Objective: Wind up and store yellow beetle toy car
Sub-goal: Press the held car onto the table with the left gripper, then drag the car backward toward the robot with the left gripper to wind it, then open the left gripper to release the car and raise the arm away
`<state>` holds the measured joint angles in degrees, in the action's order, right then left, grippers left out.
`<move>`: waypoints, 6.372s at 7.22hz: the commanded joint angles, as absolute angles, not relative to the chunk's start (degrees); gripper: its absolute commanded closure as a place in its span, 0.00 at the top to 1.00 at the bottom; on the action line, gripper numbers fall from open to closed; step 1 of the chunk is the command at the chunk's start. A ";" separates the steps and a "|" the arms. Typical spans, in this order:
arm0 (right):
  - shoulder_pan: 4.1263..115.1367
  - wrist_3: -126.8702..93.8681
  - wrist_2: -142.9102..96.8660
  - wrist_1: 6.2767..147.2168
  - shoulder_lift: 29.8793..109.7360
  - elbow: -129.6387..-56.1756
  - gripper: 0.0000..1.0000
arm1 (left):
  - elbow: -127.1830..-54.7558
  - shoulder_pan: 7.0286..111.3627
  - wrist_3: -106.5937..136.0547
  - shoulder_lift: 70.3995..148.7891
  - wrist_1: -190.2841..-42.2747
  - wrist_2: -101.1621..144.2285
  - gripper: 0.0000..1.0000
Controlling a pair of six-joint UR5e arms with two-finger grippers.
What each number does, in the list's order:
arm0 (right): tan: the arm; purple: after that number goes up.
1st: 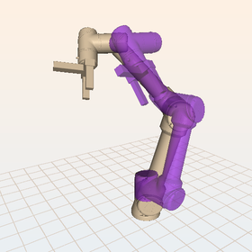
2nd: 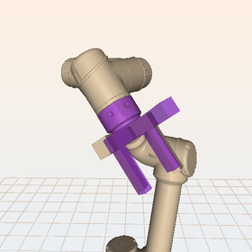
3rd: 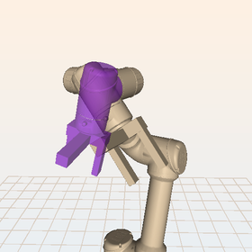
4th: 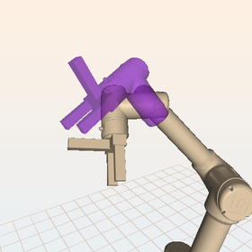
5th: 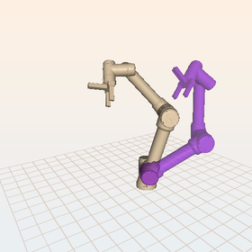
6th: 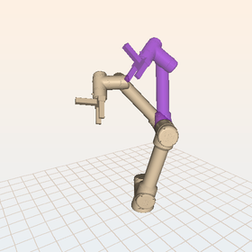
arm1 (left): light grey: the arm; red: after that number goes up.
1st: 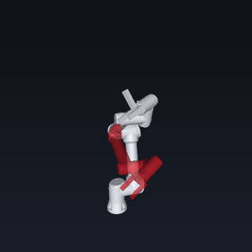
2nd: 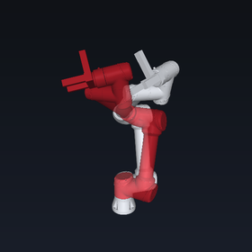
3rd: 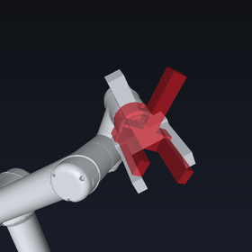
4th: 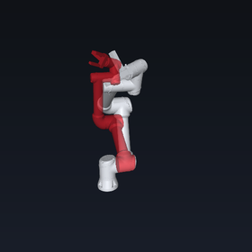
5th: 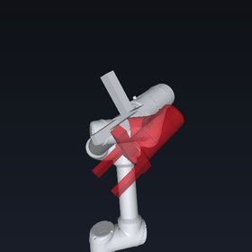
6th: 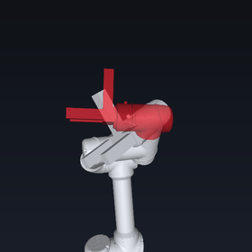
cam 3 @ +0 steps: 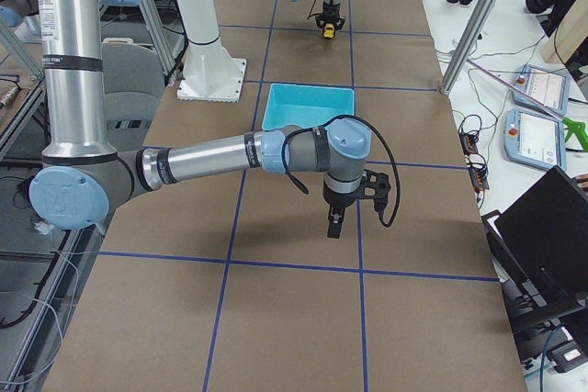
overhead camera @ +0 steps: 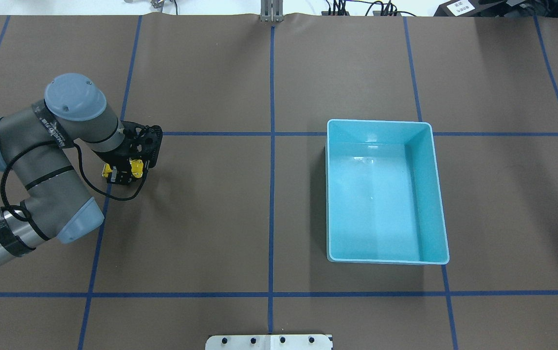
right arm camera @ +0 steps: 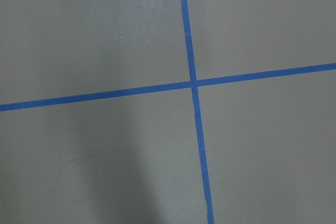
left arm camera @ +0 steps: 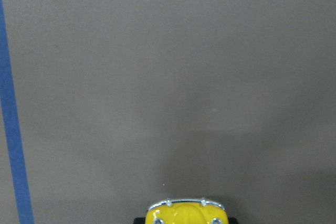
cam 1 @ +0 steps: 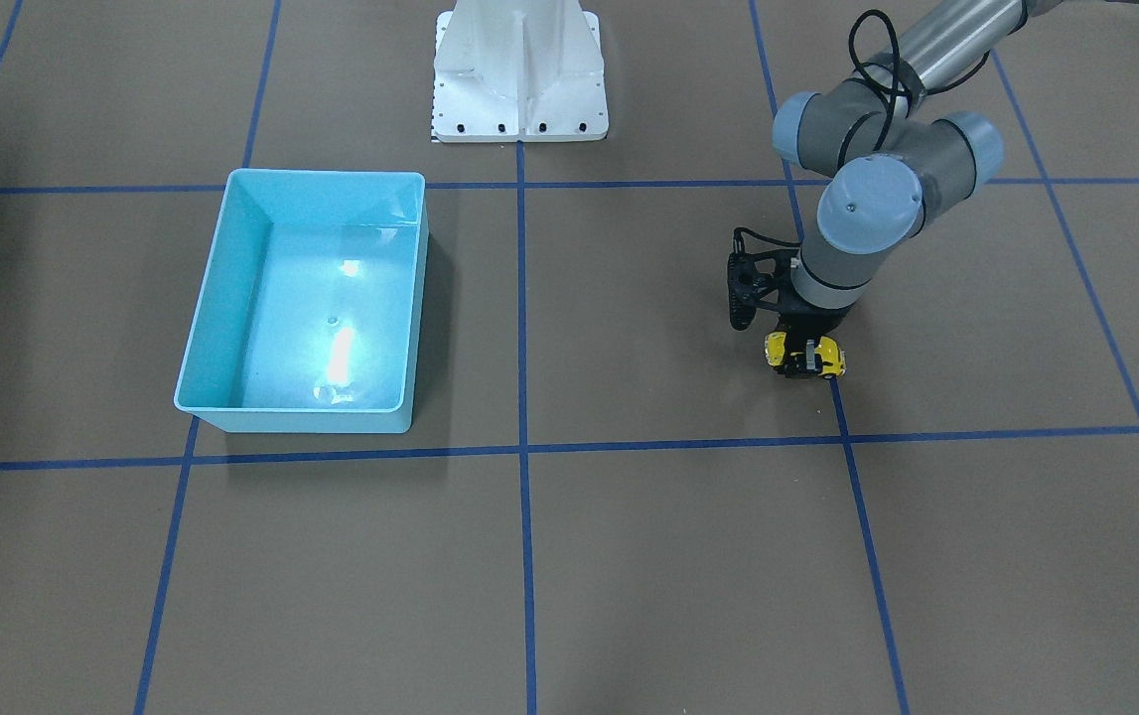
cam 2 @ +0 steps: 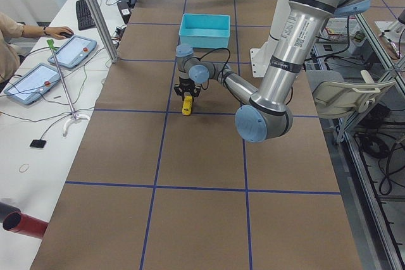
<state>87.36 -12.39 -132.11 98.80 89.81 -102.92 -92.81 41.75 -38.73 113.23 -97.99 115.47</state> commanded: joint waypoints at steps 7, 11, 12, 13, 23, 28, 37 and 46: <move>87.36 -12.39 -132.10 98.79 89.56 -102.57 1.00 | -93.60 42.54 -38.76 108.11 -103.79 115.58 0.00; 87.28 -12.39 -131.92 98.88 88.95 -102.22 1.00 | -93.69 43.77 -38.85 106.18 -106.17 116.28 0.00; 87.19 -12.48 -131.92 98.88 88.95 -102.22 1.00 | -93.60 44.03 -38.85 105.56 -107.39 116.28 0.00; 87.01 -12.48 -131.84 98.88 88.95 -102.22 1.00 | -93.69 44.12 -38.93 104.95 -108.01 116.80 0.00; 85.43 -12.48 -131.57 98.79 88.86 -102.22 1.00 | -93.52 46.41 -41.22 100.21 -112.93 119.18 0.00; 85.25 -12.39 -131.84 98.79 88.59 -102.39 1.00 | -92.99 46.58 -41.57 98.88 -115.22 119.88 0.00; 85.25 -12.39 -131.57 98.88 88.42 -102.13 1.00 | -93.16 46.93 -41.57 95.62 -118.83 121.73 0.00; 85.78 -12.92 -131.66 99.40 87.89 -101.60 1.00 | -93.43 46.93 -41.40 95.62 -118.83 121.64 1.00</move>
